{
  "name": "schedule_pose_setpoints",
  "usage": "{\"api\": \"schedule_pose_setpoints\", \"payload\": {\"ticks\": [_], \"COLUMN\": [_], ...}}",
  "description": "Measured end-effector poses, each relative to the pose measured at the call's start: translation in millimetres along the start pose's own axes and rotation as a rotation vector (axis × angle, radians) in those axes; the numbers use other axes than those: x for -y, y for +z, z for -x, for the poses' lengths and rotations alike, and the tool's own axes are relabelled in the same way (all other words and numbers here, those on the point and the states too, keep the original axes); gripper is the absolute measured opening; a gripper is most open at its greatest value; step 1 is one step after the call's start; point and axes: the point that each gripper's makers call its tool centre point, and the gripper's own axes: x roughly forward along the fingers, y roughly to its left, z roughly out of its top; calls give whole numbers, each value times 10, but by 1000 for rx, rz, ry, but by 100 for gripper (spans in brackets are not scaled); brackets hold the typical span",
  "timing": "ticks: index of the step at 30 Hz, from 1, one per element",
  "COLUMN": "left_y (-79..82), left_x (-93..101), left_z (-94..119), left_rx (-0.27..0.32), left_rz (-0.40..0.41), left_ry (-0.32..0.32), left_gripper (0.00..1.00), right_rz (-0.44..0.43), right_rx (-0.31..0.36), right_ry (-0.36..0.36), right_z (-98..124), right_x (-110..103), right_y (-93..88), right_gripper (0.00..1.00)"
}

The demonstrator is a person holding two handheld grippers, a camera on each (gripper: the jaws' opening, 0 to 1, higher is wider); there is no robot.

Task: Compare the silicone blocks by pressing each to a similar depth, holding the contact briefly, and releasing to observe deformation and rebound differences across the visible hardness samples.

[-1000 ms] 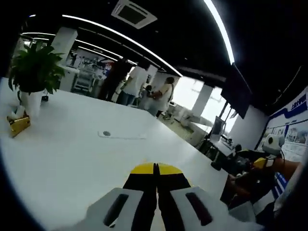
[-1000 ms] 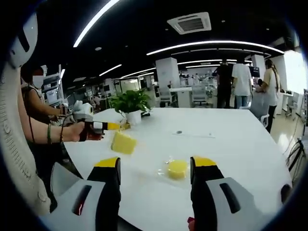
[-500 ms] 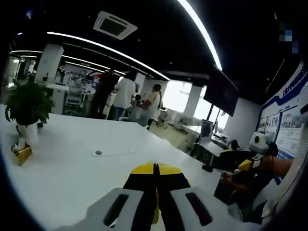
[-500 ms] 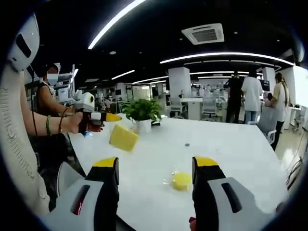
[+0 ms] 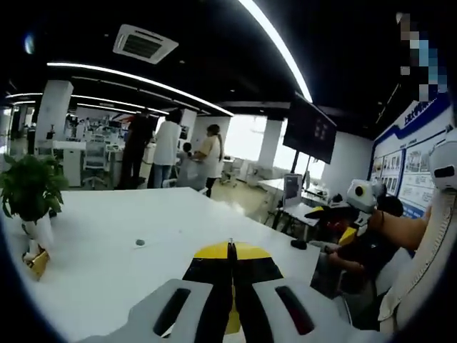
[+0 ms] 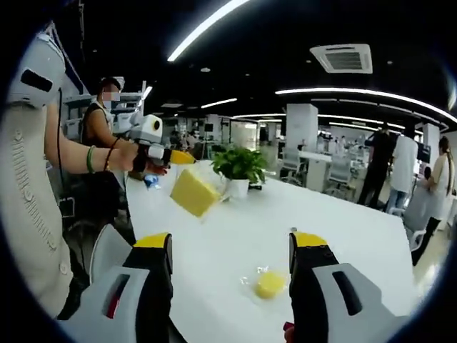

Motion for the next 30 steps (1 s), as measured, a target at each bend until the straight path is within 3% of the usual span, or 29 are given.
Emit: {"api": "schedule_pose_setpoints", "payload": {"ticks": [3, 8, 14, 23, 30], "left_y": [67, 144, 186, 281, 347], "left_x": [55, 143, 182, 238, 407], "left_z": [-34, -101, -199, -369, -522], "left_rx": [-17, -29, -58, -82, -82], "left_rz": [-27, -48, -80, -97, -115], "left_ry": [-29, -68, -105, -152, -214], "left_gripper": [0, 0, 0, 0, 0], "right_rz": [39, 160, 230, 279, 276], "right_rx": [-23, -103, -173, -226, -222], "right_ry": [129, 231, 332, 420, 457], "right_z": [-77, -258, -463, -829, -1073], "right_x": [-54, -6, 49, 119, 101], "right_y": [178, 333, 376, 393, 351], "right_gripper": [67, 65, 66, 66, 66]}}
